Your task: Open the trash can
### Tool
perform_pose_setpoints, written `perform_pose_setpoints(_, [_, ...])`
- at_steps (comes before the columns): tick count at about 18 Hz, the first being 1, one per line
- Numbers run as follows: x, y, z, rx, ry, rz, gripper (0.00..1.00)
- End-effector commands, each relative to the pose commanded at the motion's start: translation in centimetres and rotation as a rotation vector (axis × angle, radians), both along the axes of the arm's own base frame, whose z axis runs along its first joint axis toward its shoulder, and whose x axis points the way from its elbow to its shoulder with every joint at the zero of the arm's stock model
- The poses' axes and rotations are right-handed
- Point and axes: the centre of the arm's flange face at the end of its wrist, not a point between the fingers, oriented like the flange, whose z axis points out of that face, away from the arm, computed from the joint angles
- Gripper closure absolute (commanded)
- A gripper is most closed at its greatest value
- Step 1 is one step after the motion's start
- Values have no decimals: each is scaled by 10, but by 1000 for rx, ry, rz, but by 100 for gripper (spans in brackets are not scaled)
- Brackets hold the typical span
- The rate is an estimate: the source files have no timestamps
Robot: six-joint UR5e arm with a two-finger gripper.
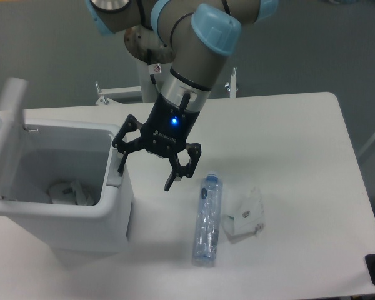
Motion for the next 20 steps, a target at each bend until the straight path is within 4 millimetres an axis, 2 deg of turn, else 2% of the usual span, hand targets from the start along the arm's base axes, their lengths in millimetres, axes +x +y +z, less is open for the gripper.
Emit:
perform_pose_setpoints(5, [-11, 2, 14, 36, 48, 4, 0])
perform_pose_setpoints(7, [-22, 0, 11, 43, 59, 18, 0])
perform_pose_setpoints(9, [-54, -12, 0, 50, 88, 43, 0])
perform_pose_setpoints(13, [-127, -51, -35, 28, 192, 25, 0])
perform_pose_setpoints(15, [-156, -73, -41, -14, 281, 13, 0])
perform_pose_setpoints(17, [-178, -88, -62, -101, 392, -70, 0])
perform_pose_setpoints(20, [-198, -96, -78, -232, 459, -82, 0])
